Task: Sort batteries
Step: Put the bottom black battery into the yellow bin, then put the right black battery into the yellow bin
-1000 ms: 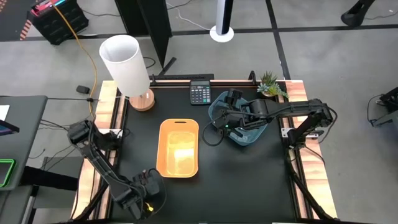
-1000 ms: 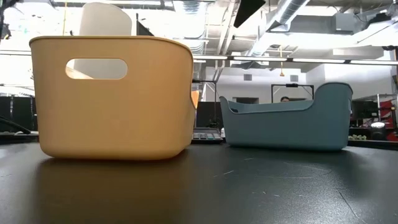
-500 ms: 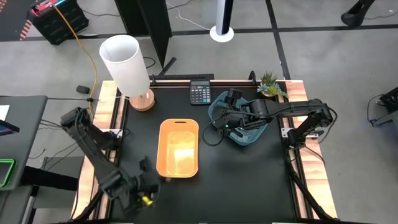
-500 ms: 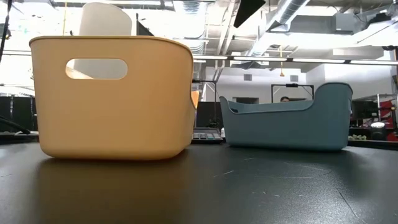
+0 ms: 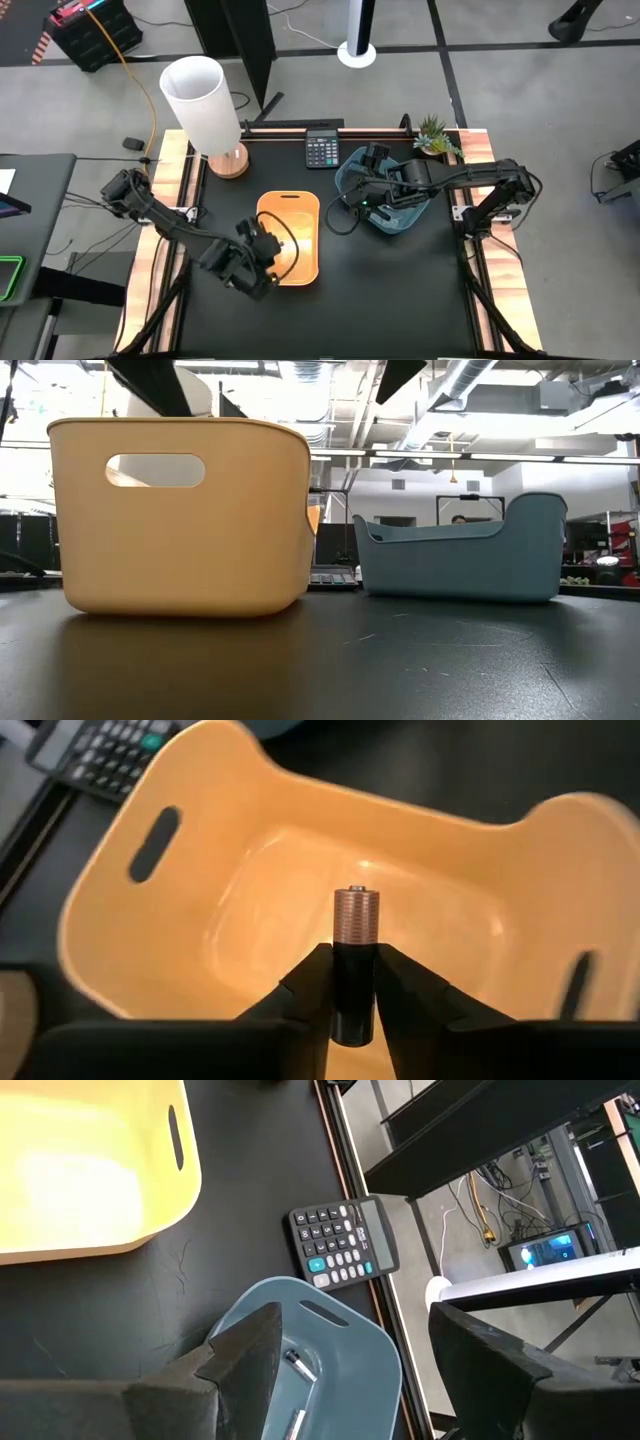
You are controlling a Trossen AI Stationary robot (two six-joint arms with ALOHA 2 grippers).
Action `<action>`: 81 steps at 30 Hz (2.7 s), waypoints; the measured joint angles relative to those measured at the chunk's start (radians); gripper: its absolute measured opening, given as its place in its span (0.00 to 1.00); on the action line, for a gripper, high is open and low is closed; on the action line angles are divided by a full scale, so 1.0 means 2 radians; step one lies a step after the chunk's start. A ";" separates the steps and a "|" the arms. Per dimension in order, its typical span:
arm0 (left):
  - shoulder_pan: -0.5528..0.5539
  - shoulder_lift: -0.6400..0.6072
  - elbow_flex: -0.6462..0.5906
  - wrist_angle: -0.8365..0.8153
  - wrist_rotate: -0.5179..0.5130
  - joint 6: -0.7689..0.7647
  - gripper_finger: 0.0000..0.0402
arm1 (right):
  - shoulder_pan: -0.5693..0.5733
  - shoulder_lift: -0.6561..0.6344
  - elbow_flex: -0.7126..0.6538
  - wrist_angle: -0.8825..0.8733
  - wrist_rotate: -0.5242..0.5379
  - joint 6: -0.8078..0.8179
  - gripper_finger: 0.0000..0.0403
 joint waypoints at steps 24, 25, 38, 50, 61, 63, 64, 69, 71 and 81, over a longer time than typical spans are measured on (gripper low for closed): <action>-0.163 0.005 -0.004 -0.081 0.080 -0.161 0.46 | 0.003 0.000 0.000 -0.004 -0.001 0.000 0.67; -0.169 0.007 -0.006 -0.082 0.087 -0.166 0.46 | 0.003 0.000 0.000 -0.003 -0.001 0.000 0.67; -0.164 0.085 -0.056 -0.050 0.154 -0.157 0.45 | 0.011 0.000 0.000 -0.005 -0.005 0.015 0.67; -0.144 0.114 -0.057 -0.035 0.208 -0.042 0.45 | 0.027 0.000 0.000 -0.018 -0.005 0.026 0.67; -0.155 0.072 -0.125 -0.015 0.207 -0.045 0.45 | 0.035 0.000 0.000 -0.023 -0.005 0.032 0.67; -0.156 0.054 -0.144 0.023 0.205 -0.041 0.45 | 0.037 0.000 0.000 -0.026 -0.005 0.032 0.67; -0.156 0.047 -0.154 0.041 0.203 -0.037 0.45 | 0.036 0.000 0.000 -0.028 -0.005 0.032 0.67; -0.156 0.036 -0.181 0.074 0.201 -0.017 0.45 | 0.036 0.000 0.000 -0.028 -0.005 0.036 0.67; -0.156 0.036 -0.189 0.080 0.203 -0.017 0.45 | 0.036 0.000 0.000 -0.028 -0.005 0.037 0.67; -0.150 0.033 -0.227 0.157 0.211 -0.010 0.44 | 0.034 0.000 0.000 -0.030 -0.004 0.040 0.67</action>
